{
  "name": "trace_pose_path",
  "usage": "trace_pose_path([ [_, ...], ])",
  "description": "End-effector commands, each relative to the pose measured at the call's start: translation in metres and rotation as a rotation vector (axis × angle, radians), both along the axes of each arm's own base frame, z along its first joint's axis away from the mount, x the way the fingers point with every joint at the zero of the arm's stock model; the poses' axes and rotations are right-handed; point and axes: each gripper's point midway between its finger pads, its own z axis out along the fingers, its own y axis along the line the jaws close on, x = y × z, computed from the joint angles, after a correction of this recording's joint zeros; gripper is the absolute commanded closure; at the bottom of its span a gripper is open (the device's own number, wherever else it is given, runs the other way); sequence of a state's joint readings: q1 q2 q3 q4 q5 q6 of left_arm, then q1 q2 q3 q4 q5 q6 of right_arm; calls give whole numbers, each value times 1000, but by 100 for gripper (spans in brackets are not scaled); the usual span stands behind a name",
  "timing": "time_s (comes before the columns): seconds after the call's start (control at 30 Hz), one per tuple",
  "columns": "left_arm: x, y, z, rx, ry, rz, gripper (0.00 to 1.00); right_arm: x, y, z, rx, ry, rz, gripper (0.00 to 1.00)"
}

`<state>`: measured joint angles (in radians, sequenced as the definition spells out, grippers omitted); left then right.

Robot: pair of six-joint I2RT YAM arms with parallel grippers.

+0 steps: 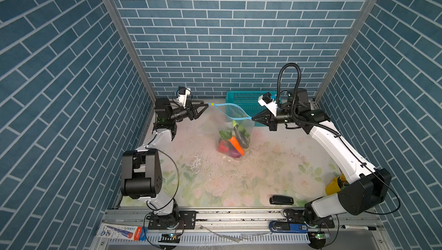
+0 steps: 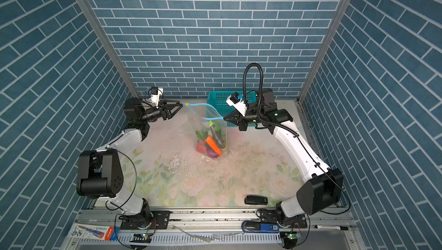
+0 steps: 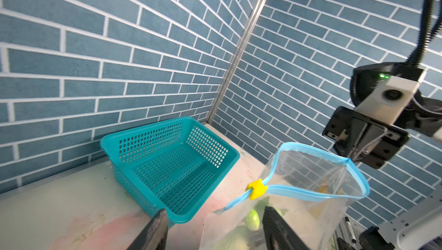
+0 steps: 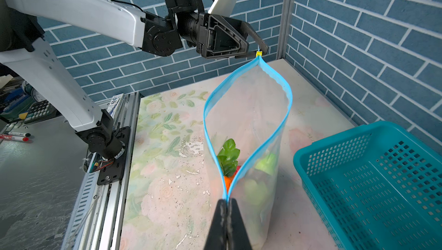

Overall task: Place the food in the zip-top bag and seal the zipper
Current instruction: 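Pull the bag mouth taut between both grippers, spreading them apart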

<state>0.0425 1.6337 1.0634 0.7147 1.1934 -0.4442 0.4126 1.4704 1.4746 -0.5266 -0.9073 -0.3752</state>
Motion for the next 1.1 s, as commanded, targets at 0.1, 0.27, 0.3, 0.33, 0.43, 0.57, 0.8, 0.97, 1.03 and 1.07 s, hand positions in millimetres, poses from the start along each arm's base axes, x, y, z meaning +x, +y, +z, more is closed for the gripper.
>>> trace_pose_path([
  [0.1,-12,-8,13,-17,-134,-84,27,-2,1,6,31,-77,53,100],
  [0.27,-22,-17,22,-76,-210,-151,26,-1,2,6,35,-75,57,100],
  [0.3,-20,-18,19,-83,-196,-159,26,-1,2,6,35,-74,57,100],
  [0.33,-17,-19,17,-88,-183,-162,26,-1,2,6,35,-71,59,100],
  [0.43,-17,-24,14,-85,-182,-178,26,-1,1,6,36,-67,57,100],
  [0.57,-17,-25,11,-84,-173,-183,28,-1,1,6,34,-65,54,100],
  [0.8,-22,-26,9,-78,-163,-204,46,3,1,6,31,-63,47,100],
  [0.97,-24,-24,9,-76,-143,-218,58,5,-1,5,25,-60,35,100],
  [1.03,-24,-23,10,-77,-141,-217,59,4,-1,6,25,-63,32,100],
  [1.07,-24,-22,11,-77,-144,-214,59,4,-1,7,26,-63,32,100],
])
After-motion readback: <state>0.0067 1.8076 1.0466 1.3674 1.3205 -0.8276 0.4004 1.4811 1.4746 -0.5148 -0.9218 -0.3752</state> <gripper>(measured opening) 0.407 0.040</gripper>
